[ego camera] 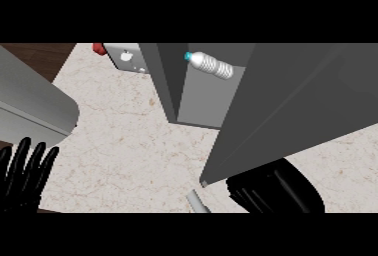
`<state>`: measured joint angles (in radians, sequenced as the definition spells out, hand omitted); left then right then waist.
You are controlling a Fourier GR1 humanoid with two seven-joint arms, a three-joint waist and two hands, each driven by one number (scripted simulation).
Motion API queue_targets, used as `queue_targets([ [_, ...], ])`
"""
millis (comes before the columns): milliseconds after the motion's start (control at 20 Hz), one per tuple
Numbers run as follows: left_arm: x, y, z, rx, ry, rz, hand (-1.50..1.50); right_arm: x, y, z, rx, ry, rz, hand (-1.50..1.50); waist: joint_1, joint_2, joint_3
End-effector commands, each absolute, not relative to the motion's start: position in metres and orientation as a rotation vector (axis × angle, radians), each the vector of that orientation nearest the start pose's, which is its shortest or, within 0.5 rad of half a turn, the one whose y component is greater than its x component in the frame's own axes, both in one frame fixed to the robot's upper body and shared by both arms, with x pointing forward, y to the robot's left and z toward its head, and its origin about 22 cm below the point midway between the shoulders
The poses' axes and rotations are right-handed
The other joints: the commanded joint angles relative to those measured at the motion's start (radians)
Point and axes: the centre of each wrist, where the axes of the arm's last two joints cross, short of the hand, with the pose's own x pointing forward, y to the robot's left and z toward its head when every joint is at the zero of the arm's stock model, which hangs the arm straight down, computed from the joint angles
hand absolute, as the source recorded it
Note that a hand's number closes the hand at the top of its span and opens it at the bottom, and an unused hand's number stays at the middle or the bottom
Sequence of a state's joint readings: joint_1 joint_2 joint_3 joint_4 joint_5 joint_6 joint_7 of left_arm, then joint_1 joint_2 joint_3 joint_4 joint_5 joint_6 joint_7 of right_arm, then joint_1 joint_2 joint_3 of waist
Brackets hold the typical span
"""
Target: Pick up the bottled water, place it into the cabinet and close the cabinet
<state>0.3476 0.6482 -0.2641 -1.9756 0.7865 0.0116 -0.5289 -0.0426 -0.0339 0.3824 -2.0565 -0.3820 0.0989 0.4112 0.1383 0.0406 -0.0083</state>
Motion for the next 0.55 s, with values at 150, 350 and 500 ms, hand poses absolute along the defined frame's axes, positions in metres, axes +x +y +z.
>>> queue_targets([
  [150, 0.151, 0.287, 0.053, -0.45, -1.895, 0.096, -1.5, 0.284, -0.11, 0.132, 0.614, -1.534, 0.143, 1.5, 0.015, -0.005, 0.005],
  [350, 0.15, 0.29, 0.049, -0.445, -1.897, 0.089, -1.5, 0.329, -0.087, 0.153, 0.586, -1.53, 0.095, 1.5, 0.002, -0.013, 0.007],
  [500, 0.152, 0.299, 0.049, -0.436, -1.901, 0.123, -1.5, 0.352, -0.073, 0.164, 0.589, -1.511, 0.077, 1.5, -0.013, -0.016, 0.007],
])
